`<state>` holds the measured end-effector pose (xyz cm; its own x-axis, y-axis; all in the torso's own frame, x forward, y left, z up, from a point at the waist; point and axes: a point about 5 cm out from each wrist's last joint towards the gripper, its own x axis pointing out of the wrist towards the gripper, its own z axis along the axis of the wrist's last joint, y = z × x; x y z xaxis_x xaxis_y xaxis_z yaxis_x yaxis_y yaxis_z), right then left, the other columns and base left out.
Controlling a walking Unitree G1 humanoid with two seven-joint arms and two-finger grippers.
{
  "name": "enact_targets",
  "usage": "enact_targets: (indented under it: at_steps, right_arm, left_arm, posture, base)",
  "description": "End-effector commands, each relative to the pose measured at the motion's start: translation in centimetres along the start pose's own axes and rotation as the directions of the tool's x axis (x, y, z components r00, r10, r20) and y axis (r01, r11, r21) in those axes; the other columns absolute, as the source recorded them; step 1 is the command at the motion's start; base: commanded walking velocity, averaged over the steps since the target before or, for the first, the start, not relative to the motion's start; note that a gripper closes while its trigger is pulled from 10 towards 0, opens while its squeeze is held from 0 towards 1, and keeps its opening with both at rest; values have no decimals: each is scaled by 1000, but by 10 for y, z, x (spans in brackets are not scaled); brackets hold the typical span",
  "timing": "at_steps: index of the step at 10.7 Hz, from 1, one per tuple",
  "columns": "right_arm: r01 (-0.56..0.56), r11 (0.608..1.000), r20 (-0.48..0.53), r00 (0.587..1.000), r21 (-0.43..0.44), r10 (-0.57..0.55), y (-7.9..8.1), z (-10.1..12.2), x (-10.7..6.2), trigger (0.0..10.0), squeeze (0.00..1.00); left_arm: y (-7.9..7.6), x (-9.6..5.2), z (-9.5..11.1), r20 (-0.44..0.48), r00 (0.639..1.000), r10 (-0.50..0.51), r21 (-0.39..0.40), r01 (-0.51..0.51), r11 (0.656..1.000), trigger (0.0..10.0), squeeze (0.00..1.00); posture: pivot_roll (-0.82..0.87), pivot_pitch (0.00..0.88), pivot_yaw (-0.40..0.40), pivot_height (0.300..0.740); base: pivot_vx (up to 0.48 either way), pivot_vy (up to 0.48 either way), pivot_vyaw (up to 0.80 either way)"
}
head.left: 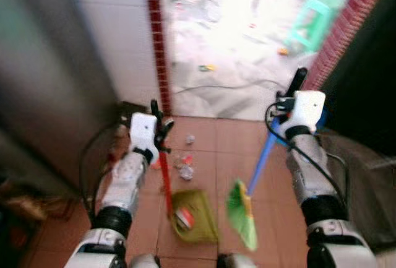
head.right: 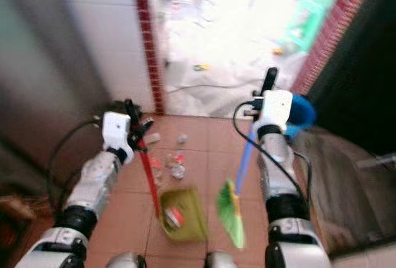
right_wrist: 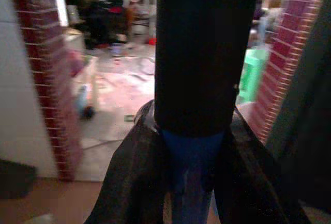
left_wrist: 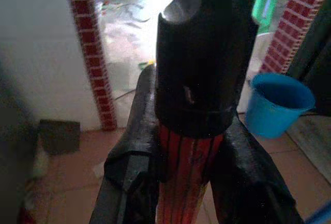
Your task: Sweep floor
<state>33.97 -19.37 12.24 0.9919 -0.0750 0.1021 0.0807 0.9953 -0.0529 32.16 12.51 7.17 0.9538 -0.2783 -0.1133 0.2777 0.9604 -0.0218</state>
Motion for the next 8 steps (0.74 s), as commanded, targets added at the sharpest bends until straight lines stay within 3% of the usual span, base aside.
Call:
enact_targets:
  at_steps: [1,7,8]
  right_arm:
    - [7,1000,36,999,3,-7,2,7,5,10000,0]
    - [19,1000,14,1000,1,-19,7,0,3,10000,0]
    - [19,1000,14,1000,7,-20,7,0,3,10000,0]
  left_arm:
    - [-8,2,11,55,998,-44,-33,46,998,10000,0]
    - [-12,1,15,69,993,-98,-17,99,995,10000,0]
    - [-12,1,15,70,993,-95,-18,97,995,10000,0]
  posture:
    - [-42,0,-8,740]
    - [-42,0,-3,740]
    - [-42,0,-3,740]
  base:
    - [0,0,-800]
    - [0,0,-800]
    - [0,0,0]
